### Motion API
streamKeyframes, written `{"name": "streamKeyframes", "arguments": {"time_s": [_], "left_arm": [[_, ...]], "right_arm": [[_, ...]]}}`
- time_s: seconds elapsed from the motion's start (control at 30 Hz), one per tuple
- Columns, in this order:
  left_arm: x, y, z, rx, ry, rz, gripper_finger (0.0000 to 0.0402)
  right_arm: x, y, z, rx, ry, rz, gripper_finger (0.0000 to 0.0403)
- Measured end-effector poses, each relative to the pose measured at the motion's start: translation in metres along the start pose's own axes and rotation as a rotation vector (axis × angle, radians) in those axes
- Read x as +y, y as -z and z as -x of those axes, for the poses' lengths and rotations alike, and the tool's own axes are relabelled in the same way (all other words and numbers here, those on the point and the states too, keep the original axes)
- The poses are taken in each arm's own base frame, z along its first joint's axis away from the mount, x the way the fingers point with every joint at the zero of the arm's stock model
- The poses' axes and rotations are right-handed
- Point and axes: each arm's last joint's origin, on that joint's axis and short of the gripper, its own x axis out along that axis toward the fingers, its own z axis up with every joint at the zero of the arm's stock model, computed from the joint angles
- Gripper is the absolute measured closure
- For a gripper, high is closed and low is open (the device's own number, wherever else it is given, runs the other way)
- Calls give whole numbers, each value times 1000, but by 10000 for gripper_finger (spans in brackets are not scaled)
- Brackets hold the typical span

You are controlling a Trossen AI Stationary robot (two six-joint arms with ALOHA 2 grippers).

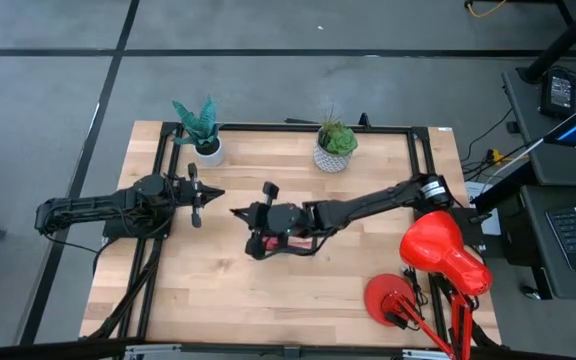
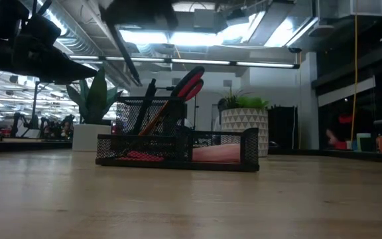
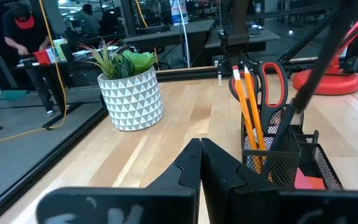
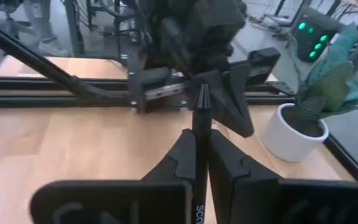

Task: Pick and place office supplies into organizer
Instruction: Put the black pen into the desk organizer

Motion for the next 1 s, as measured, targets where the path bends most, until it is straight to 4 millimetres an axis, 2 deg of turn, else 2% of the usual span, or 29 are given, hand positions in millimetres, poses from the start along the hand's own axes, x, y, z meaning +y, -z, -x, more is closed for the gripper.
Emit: {"name": "streamKeyframes", "arguments": {"time_s": [0.27,0.5,0.67,0.87,1.0], "left_arm": [[0,0,0,0,0,-34,401],[0,0,0,0,1,-34,400],[0,0,0,0,0,-34,399],[0,0,0,0,0,-26,400],[0,0,0,0,0,-26,399]], "right_arm": [[-21,35,-15,-75,45,-52,385],[-30,69,-16,-143,55,-104,385],[-32,83,-12,-186,57,-119,384],[-36,86,-12,-204,61,-161,382],[-36,87,-12,-194,62,-178,366]]}}
